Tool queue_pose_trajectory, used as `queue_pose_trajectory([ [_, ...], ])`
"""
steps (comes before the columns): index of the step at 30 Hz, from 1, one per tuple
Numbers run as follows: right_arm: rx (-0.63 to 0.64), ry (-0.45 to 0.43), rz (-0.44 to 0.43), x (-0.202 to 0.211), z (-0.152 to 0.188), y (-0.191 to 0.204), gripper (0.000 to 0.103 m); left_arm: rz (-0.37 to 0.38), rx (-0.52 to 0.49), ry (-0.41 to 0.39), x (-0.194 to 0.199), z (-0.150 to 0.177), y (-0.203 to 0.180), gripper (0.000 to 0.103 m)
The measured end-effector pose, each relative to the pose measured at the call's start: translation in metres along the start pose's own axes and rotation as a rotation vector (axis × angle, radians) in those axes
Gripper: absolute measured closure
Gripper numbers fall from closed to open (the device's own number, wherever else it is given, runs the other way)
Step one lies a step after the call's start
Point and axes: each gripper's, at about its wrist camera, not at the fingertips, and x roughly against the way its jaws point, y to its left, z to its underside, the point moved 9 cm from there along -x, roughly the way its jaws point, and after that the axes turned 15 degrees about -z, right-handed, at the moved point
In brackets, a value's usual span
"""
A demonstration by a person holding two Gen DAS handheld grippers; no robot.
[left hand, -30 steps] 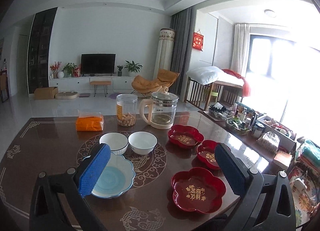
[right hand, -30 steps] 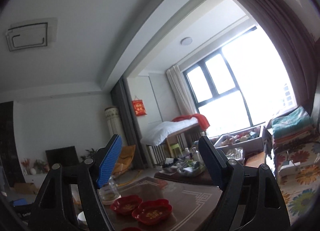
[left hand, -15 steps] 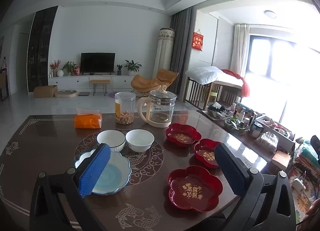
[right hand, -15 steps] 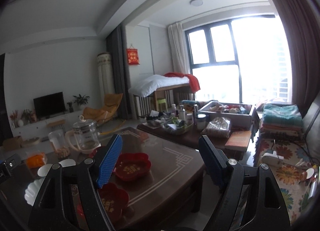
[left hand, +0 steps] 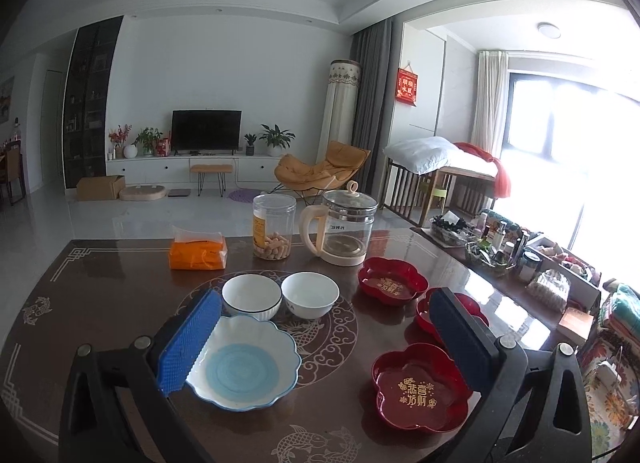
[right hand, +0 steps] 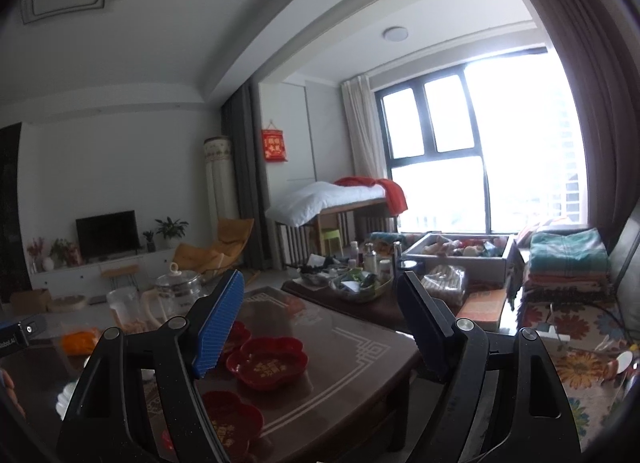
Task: Organize plates and bowls
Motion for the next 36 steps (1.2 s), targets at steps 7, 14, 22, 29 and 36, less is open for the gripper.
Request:
queue_pose_trajectory([
  [7,0.009,0.002,0.037,0.000,-0.007,-0.013,0.021,-0.040,0.035,0.052,-0.016,0.009,0.019,0.000],
  [14,0.014,0.020,0.049,-0.004,-0.007,-0.015,0.021,-0.050,0.002,0.082,-0.022,0.021,0.013,0.000],
  [22,-0.003,0.032,0.042,-0.004,-0.005,-0.014,0.021,-0.046,-0.005,0.096,-0.023,0.024,0.009,0.000],
  [29,-0.018,0.071,0.017,-0.009,0.003,-0.011,0.021,-0.063,-0.003,0.106,-0.026,0.026,0.014,0.000],
  [36,-0.019,0.073,0.017,-0.009,0.003,-0.011,0.021,-0.071,-0.004,0.118,-0.028,0.029,0.015,0.000],
])
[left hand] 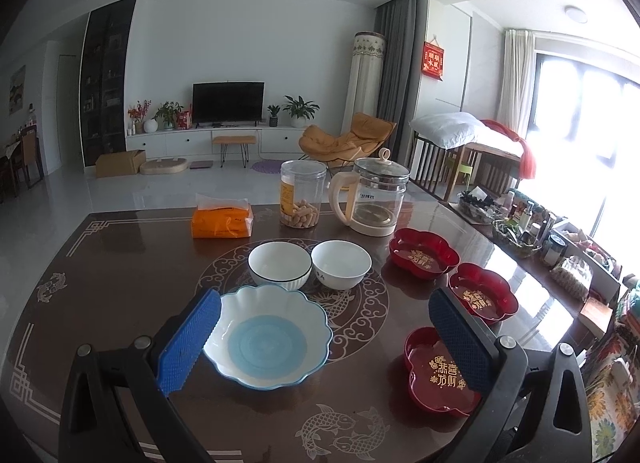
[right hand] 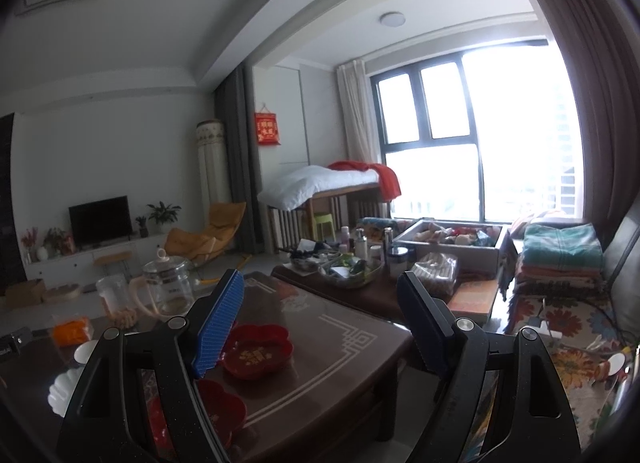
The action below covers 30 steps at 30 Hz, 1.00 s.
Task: Organize plates and bowls
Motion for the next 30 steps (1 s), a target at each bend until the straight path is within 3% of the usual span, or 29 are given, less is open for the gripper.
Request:
queue_pose_trajectory([
  [20,0.003,0.041,0.001,-0.011,0.007,-0.004,0.021,-0.007,-0.006,0.003,-0.002,0.002,0.002,0.000],
  [30,0.003,0.112,-0.002,-0.030,0.027,-0.018,0.021,-0.015,-0.009,0.002,-0.001,0.001,0.005,0.000],
])
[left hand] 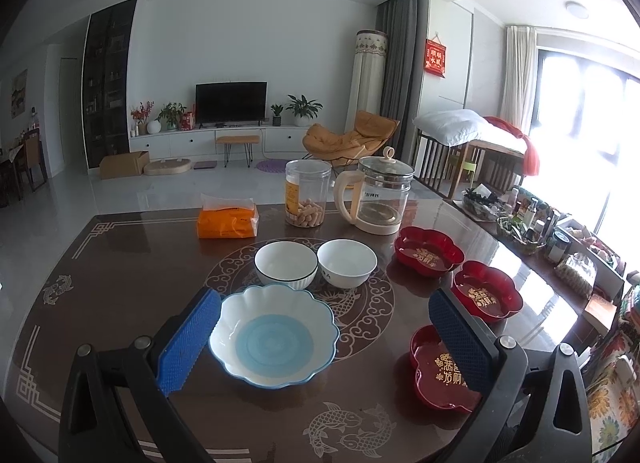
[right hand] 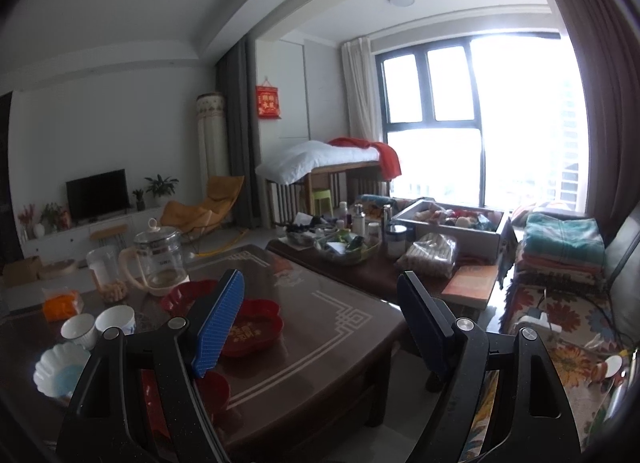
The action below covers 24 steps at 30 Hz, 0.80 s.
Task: Organize plates and bowls
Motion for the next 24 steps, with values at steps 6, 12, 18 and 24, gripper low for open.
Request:
queue_pose_trajectory([
  [6,0.015,0.036,-0.009,-0.010,0.005,-0.003,0.021,0.000,-0.008,0.000,0.001,0.000,-0.001,0.000],
  [12,0.011,0.057,-0.018,-0.014,0.011,0.000,0.021,-0.002,-0.012,0.002,0.001,-0.001,-0.001,0.000],
  [18,0.017,0.069,-0.028,-0.015,0.014,0.003,0.021,-0.007,-0.015,0.012,-0.001,0.002,0.000,0.000],
  [24,0.020,0.077,-0.036,-0.018,0.016,0.005,0.021,-0.008,-0.022,0.015,-0.002,0.004,0.001,0.000],
])
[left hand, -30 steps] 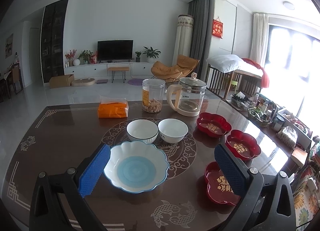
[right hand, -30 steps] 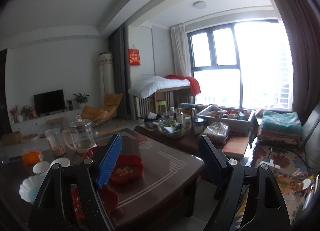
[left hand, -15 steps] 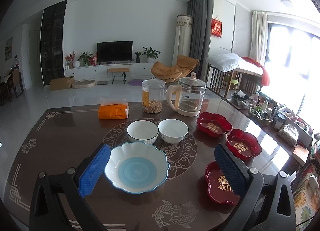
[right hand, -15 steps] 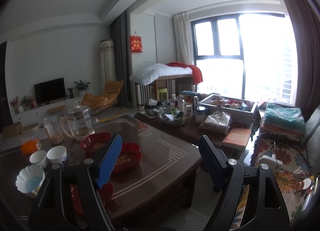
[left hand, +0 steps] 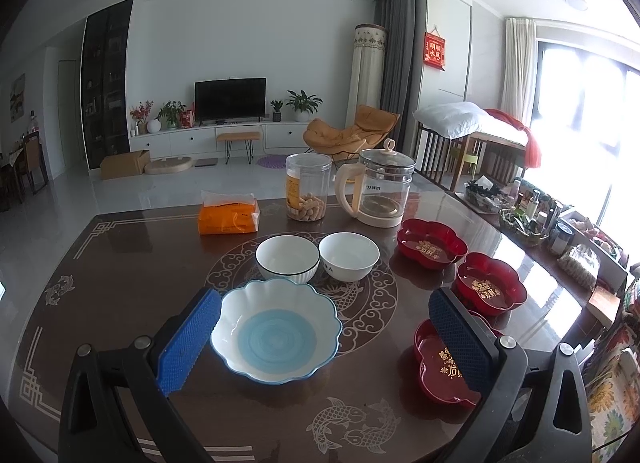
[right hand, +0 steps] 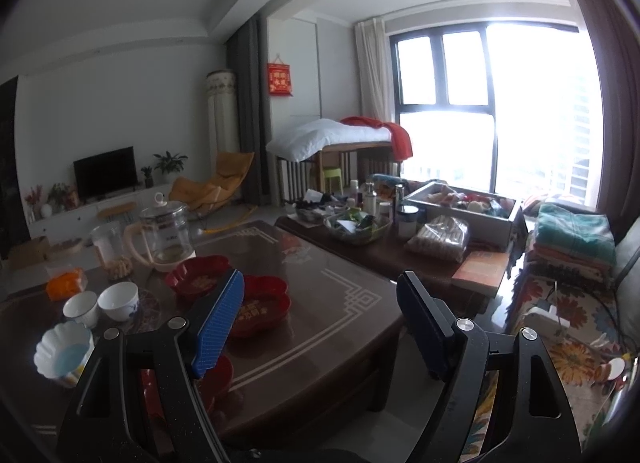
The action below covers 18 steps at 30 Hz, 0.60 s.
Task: Organize plates and bowls
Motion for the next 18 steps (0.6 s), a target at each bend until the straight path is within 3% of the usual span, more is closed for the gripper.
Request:
queue_pose_trajectory([
  [18,0.040,0.030,-0.035,-0.004,0.001,0.000,0.021,0.035,-0.069,0.048,-0.006,0.010,-0.025,0.000],
])
